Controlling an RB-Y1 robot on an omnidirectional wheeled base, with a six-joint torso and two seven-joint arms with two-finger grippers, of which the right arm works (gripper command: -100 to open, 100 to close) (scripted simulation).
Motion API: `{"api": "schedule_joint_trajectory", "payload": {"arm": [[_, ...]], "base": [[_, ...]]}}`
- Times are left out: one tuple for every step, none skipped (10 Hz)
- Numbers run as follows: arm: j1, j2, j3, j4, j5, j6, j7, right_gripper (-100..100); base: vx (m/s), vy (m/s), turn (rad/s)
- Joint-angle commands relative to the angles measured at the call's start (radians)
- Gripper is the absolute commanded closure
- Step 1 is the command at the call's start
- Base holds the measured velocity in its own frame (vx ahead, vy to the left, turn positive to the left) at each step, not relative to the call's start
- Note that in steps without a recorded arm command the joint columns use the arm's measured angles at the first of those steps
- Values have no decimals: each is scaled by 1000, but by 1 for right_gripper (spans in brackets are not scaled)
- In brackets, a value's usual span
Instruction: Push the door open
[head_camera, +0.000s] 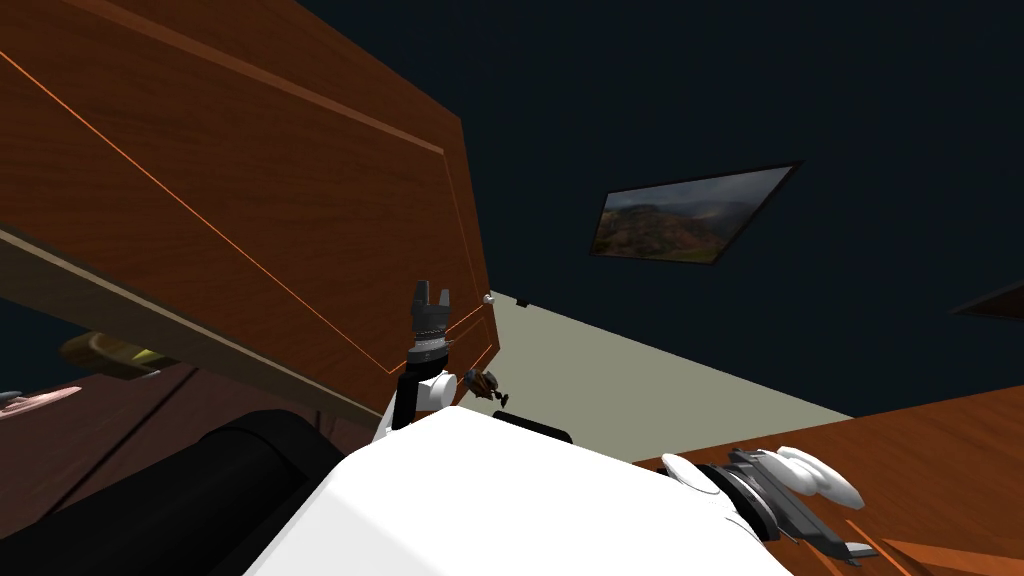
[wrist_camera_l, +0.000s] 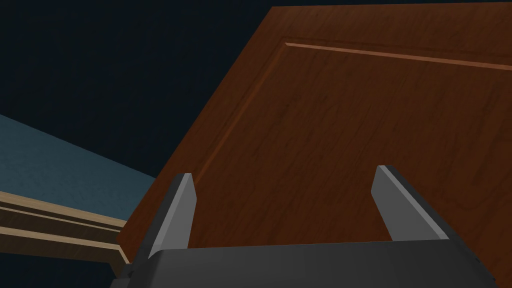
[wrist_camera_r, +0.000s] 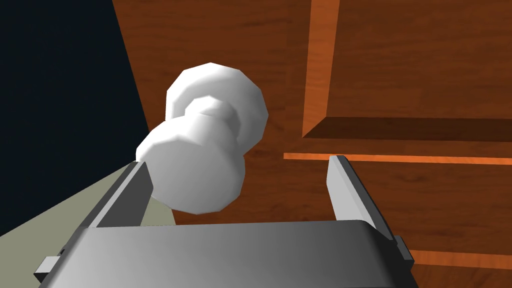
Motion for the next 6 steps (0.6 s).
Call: {"api": "schedule_joint_trajectory", "payload": {"arm": [[0,-1,0,-1,0,0,1,-100],[0,-1,0,-1,0,0,1,-100],[0,-1,0,-1,0,0,1,-100],[0,-1,0,-1,0,0,1,-100],[1,0,-2,2,0,3,-1,-100],[1,0,-2,3,0,3,-1,-100]], "base": [[-54,22,40],[79,36,-143],[-30,-21,35],[-9,-40,70],[28,-61,91],[52,-116,6]]}}
